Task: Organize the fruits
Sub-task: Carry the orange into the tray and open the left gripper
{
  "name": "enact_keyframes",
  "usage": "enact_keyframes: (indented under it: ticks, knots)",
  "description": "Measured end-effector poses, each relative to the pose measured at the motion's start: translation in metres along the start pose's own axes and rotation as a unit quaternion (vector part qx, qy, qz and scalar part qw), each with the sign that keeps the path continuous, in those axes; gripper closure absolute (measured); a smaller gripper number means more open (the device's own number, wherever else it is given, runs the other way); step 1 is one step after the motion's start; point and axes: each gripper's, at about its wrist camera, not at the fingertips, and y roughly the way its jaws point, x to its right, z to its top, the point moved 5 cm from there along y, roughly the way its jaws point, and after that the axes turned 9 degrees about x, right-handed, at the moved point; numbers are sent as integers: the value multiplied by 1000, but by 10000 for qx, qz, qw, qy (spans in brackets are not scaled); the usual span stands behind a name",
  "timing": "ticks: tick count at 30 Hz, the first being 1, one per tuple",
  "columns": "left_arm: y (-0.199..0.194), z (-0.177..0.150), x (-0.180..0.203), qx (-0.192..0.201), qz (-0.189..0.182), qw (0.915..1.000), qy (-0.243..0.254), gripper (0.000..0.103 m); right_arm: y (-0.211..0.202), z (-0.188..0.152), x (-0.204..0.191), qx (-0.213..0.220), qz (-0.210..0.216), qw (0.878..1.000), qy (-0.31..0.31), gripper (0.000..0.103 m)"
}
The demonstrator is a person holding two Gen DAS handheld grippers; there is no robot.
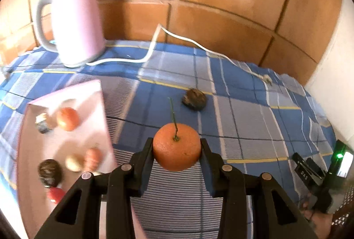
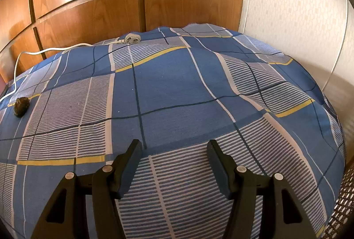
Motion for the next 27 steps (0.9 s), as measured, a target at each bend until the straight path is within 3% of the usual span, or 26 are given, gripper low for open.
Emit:
enact_keyframes:
  ticks: [13,21,25,27]
  knots:
    - [-26,-1,-87,223,742,9952,-606,63,0,0,-1,-2,-55,9999,-88,41]
    - [-27,-7,-151,181,1211,9859,-1142,63,0,0,-2,-5,-107,9998,-159,41]
    - [-32,-12,-174,251,1380,9819,-1271,49,0,-1,-2,-5,-125,9998,-183,41]
    - [-37,-13,-181,302,1464,9804,-1282,48,-1,-1,-2,-7,-132,9997,-190,41]
